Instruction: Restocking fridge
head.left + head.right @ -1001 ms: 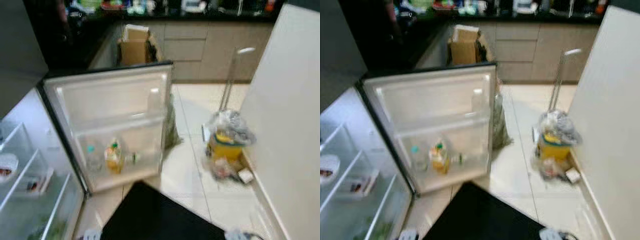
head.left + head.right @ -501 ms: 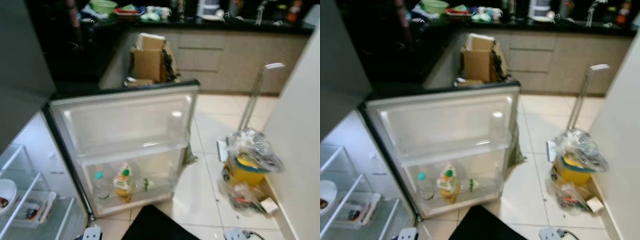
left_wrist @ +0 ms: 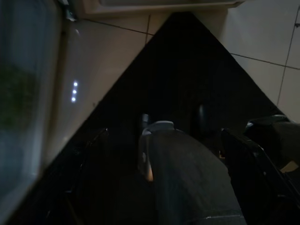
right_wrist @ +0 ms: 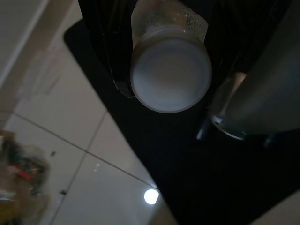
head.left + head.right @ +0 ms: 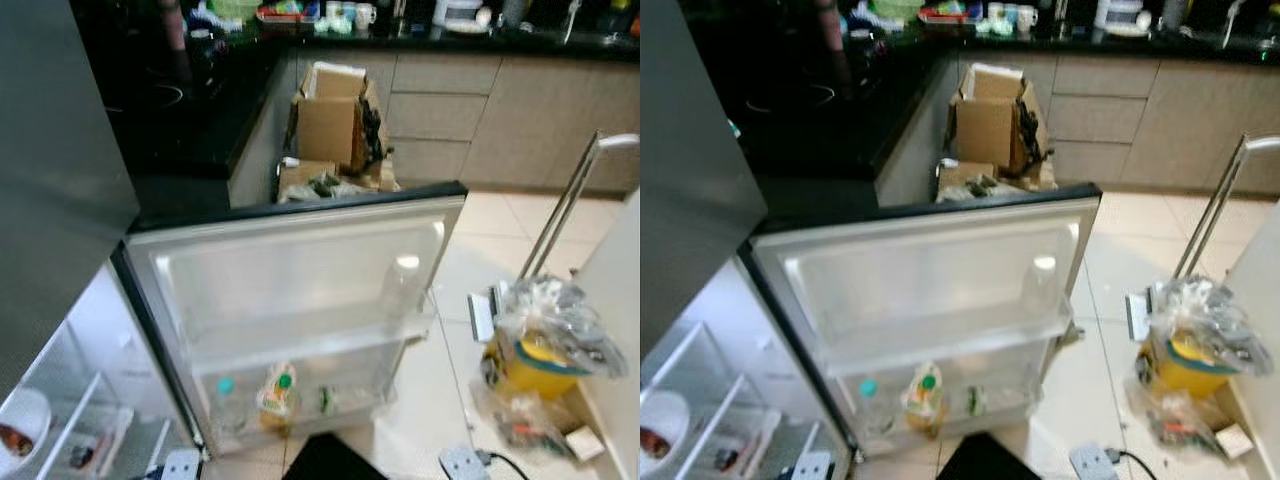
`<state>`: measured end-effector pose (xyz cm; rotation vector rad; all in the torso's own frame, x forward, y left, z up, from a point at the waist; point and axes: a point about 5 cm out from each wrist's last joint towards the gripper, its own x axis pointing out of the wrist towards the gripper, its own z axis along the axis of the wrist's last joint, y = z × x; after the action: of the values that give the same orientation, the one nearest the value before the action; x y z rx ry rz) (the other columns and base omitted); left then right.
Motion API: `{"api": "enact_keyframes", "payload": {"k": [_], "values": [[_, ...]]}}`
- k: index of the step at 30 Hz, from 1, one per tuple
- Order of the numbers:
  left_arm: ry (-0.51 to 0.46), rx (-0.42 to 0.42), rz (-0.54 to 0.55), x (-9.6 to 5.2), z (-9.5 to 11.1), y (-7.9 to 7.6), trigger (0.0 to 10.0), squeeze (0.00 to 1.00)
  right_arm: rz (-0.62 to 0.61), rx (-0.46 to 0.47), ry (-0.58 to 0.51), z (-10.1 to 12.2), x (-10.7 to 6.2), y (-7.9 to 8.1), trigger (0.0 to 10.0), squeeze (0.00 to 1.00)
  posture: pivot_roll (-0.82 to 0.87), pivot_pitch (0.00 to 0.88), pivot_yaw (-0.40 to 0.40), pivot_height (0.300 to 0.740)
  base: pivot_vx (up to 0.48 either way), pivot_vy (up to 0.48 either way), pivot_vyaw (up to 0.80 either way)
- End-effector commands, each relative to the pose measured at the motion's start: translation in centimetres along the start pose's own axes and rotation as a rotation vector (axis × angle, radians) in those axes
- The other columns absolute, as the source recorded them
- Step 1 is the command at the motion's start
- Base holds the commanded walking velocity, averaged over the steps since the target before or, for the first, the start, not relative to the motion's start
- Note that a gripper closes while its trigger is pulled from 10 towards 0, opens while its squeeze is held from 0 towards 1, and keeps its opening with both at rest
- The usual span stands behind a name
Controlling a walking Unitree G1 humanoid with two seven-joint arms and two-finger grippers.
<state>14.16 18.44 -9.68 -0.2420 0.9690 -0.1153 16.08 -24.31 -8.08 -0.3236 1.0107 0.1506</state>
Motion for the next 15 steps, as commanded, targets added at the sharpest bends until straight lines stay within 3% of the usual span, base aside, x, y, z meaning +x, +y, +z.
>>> {"api": "enact_keyframes", "payload": {"k": [1,8,12,14,15], "values": [[0.012,-0.009,-0.009,0.0,-0.4,-0.2,10.0,0.0,-0.033,-0.026,-0.019,0.6,-0.1,-1.3,10.0,0.0,-0.04,0.0,-0.015,0.74,0.0,0.0,0.0],[0.002,0.0,-0.007,0.0,-0.2,-0.1,10.0,0.0,0.015,-0.097,-0.117,3.4,0.0,-2.2,10.0,0.0,-0.05,0.0,-0.018,0.74,0.0,0.0,0.0],[-0.03,0.006,0.001,0.0,0.3,0.0,10.0,0.0,0.098,-0.057,-0.263,6.5,-0.3,-2.9,10.0,0.0,-0.05,0.0,-0.018,0.74,0.0,0.0,0.0],[-0.075,0.028,0.003,0.0,1.4,0.3,10.0,0.0,0.216,-0.052,-0.371,9.0,-0.7,-2.9,10.0,0.0,-0.05,0.0,-0.014,0.74,0.0,0.0,0.0],[-0.075,0.028,0.003,0.0,1.4,0.3,10.0,0.0,0.216,-0.052,-0.371,9.0,-0.7,-2.9,10.0,0.0,-0.05,0.0,-0.014,0.74,0.0,0.0,0.0]]}}
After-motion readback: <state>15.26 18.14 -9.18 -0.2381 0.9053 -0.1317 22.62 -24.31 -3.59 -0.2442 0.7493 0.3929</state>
